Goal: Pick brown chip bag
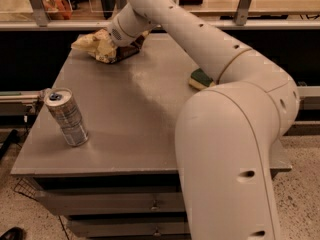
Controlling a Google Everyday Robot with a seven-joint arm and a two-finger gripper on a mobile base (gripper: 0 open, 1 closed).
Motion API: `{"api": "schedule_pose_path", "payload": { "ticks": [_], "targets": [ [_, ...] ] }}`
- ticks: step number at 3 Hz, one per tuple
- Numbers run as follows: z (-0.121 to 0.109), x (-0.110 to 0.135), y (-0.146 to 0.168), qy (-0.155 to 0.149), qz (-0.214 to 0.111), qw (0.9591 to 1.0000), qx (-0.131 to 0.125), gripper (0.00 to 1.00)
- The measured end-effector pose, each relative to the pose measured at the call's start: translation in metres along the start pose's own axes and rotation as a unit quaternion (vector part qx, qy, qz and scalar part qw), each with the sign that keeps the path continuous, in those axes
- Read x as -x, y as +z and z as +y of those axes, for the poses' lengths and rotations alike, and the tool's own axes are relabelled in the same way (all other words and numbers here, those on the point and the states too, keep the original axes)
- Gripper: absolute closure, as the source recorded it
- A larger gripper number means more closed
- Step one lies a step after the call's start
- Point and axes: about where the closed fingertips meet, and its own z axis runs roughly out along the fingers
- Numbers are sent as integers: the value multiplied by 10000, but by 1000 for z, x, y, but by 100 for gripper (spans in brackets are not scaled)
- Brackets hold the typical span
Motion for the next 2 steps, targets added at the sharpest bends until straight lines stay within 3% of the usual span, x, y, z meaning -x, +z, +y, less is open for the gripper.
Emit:
{"api": "schedule_pose_path", "payload": {
  "ticks": [1, 2],
  "targets": [
    [0, 0, 0, 0, 0, 10000, 0, 88],
    [0, 0, 0, -1, -1, 10000, 0, 57]
  ]
}}
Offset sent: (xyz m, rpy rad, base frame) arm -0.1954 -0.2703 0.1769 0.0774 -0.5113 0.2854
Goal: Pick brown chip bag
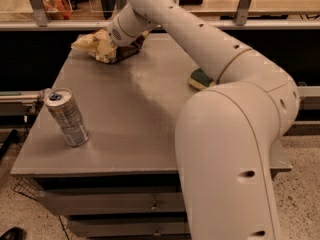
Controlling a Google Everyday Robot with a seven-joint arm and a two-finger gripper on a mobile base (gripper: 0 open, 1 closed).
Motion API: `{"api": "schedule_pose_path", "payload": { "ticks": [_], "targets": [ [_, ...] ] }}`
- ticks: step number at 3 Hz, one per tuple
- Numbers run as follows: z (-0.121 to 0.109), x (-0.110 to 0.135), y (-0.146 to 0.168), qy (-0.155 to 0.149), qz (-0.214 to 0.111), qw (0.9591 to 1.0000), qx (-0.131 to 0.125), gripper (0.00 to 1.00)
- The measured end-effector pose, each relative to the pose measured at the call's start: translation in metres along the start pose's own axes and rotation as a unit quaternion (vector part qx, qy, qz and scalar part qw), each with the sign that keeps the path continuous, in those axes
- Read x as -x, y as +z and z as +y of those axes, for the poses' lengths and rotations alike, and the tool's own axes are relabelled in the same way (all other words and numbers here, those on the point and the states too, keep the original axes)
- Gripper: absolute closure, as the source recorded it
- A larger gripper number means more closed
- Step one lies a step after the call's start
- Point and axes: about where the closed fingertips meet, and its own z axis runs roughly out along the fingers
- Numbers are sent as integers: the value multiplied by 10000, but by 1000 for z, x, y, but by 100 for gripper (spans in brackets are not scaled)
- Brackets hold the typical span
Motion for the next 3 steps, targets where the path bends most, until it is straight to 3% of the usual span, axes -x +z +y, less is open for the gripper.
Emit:
{"api": "schedule_pose_path", "payload": {
  "ticks": [1, 2, 3],
  "targets": [
    [0, 0, 0, 0, 0, 10000, 0, 34],
    [3, -13, -42, -244, -141, 9996, -92, 12],
    [88, -5, -162, -1126, -896, 9895, 135, 2]
  ]
}}
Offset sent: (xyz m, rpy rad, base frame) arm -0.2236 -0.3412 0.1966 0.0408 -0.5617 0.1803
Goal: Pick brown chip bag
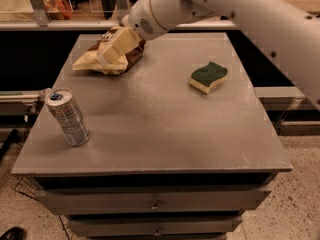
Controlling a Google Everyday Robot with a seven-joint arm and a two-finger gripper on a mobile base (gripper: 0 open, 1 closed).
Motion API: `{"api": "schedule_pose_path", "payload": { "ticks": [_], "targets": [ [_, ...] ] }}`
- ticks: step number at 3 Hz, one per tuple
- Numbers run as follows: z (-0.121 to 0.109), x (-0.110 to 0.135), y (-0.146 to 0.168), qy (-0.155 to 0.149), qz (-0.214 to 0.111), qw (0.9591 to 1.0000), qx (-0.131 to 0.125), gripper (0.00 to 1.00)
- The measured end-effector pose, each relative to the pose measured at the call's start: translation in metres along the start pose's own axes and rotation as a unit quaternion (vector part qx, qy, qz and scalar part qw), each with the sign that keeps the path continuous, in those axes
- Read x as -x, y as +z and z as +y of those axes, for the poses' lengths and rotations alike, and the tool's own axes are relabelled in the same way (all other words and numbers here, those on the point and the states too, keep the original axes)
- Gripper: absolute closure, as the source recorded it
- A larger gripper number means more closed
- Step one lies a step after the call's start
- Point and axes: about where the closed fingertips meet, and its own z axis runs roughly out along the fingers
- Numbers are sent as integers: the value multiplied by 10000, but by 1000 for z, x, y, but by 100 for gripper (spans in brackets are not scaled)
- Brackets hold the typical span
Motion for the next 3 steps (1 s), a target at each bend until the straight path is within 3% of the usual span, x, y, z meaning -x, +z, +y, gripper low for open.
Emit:
{"api": "schedule_pose_path", "payload": {
  "ticks": [1, 2, 3],
  "targets": [
    [18, -2, -82, -408, -314, 9986, -84, 25],
    [-1, -48, -164, -775, -455, 9945, -542, 20],
    [-17, -72, -164, -729, -596, 9933, -672, 0]
  ]
}}
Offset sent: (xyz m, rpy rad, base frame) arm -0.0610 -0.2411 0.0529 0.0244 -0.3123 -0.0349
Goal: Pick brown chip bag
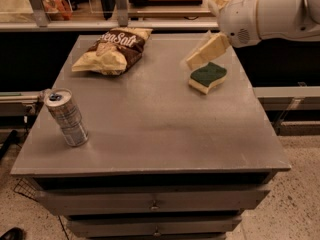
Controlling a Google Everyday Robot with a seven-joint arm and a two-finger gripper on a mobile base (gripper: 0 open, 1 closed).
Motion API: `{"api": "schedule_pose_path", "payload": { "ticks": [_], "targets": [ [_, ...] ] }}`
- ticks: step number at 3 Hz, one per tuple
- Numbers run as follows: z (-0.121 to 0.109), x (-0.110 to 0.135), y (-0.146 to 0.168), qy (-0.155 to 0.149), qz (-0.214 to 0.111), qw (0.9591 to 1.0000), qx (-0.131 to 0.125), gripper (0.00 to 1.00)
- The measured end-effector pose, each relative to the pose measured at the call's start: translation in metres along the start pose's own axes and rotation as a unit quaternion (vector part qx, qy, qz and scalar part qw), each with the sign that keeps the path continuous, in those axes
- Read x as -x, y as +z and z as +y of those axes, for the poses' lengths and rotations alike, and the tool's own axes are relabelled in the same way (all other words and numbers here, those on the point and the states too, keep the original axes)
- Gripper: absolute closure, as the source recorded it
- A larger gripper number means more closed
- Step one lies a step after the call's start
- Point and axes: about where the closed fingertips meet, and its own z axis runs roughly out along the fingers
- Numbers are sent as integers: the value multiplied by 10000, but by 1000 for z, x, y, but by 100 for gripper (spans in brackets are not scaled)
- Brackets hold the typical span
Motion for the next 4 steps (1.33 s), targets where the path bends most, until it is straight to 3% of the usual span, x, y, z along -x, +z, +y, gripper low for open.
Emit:
{"api": "schedule_pose_path", "payload": {
  "ticks": [1, 2, 4],
  "targets": [
    [-2, -1, 18, 24, -109, 9999, -17, 0],
    [6, 16, 55, -6, -15, 10000, -7, 0],
    [28, 19, 168, 170, 611, 9979, 122, 0]
  ]
}}
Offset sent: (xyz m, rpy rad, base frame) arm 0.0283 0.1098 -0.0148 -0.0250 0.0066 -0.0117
